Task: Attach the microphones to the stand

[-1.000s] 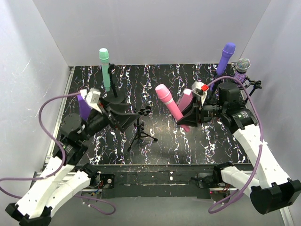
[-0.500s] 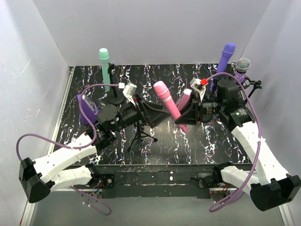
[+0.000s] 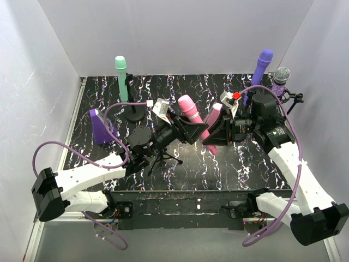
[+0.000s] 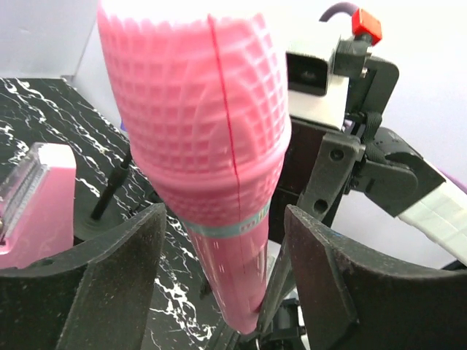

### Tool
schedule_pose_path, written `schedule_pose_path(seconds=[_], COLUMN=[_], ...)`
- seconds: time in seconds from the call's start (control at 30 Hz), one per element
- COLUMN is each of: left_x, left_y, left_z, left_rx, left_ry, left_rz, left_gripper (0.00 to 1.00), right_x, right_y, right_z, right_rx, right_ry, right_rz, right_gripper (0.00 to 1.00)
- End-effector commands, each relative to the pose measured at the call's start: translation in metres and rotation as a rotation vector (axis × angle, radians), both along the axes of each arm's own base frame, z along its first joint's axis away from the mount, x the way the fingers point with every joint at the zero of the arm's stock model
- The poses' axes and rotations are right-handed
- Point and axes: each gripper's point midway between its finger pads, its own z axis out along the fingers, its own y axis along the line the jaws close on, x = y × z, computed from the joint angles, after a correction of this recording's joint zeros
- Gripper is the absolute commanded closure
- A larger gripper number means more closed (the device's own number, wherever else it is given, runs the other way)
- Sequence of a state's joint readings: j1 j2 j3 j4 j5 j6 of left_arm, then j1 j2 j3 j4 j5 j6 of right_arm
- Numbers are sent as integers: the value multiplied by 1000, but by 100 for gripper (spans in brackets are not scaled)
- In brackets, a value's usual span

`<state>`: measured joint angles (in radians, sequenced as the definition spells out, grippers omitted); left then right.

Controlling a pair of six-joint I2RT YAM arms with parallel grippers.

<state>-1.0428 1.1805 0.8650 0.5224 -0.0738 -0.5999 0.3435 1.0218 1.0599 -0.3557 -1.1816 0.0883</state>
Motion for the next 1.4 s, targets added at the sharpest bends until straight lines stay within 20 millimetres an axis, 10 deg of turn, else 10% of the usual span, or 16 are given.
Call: schedule_pose_path(seconds=[0.0,0.1,0.23,0.43,0.53,1.0,1.37], left_x=[7,7,3,-3,0,37,74], left_y=[14,11,4,23,38,56,62], left_z=[38,37,36,51,54,77,66], left_rx=[-79,-65,-12,105,282,659,661], left_ry=[-42,-34,-45,-138,-201,-372,-356], left_rz=[79,69,36,67,106,255,290], left_gripper=[36,43,81,100,100,100,100], right_x=[-6,-6,-7,-11,-10,-27,-26], right_y=[1,1,0,-4,-14,-38,-43], right_z=[7,6,6,6,-3,-116,-124], right_rx=[29,29,28,22,2,-55,-61], right_ry=[-50,-54,-62,-152,-224,-306,-331], right_rz=[30,30,28,29,-2,-2,-23], right_gripper=[99,99,98,15,5,2,2])
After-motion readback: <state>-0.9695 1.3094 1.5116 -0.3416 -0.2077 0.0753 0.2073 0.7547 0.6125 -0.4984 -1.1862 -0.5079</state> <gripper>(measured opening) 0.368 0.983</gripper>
